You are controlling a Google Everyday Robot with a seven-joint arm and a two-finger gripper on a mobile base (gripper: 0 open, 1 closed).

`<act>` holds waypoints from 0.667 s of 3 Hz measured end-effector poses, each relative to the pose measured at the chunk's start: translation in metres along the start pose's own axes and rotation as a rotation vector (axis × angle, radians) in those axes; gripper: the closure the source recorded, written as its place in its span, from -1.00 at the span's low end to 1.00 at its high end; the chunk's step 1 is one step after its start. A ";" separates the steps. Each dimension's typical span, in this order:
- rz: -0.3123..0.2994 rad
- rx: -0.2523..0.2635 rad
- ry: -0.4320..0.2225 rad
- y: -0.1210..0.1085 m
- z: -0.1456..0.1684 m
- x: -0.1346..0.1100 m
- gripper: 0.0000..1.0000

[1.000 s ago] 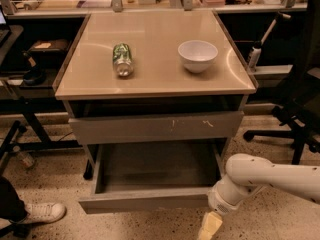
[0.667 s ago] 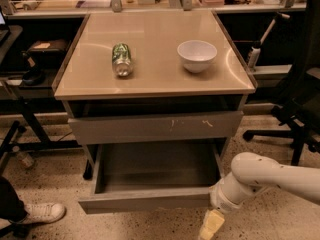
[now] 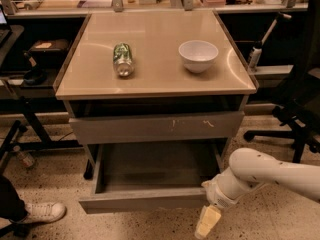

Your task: Open middle drawer

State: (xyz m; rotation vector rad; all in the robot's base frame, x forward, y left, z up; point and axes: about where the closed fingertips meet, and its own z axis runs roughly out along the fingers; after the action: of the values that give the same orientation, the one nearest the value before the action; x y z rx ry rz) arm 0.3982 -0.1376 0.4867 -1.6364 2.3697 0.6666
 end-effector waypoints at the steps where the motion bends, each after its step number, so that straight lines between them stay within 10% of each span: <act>1: -0.020 -0.024 0.007 -0.010 0.014 -0.007 -1.00; 2: -0.026 -0.048 0.018 -0.019 0.030 -0.011 -1.00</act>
Offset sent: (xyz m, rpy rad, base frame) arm 0.0318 0.0277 -0.0458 0.0032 0.0621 0.0649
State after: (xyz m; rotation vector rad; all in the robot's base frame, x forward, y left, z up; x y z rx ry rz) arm 0.4168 -0.1198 0.4602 -1.6965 2.3580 0.7130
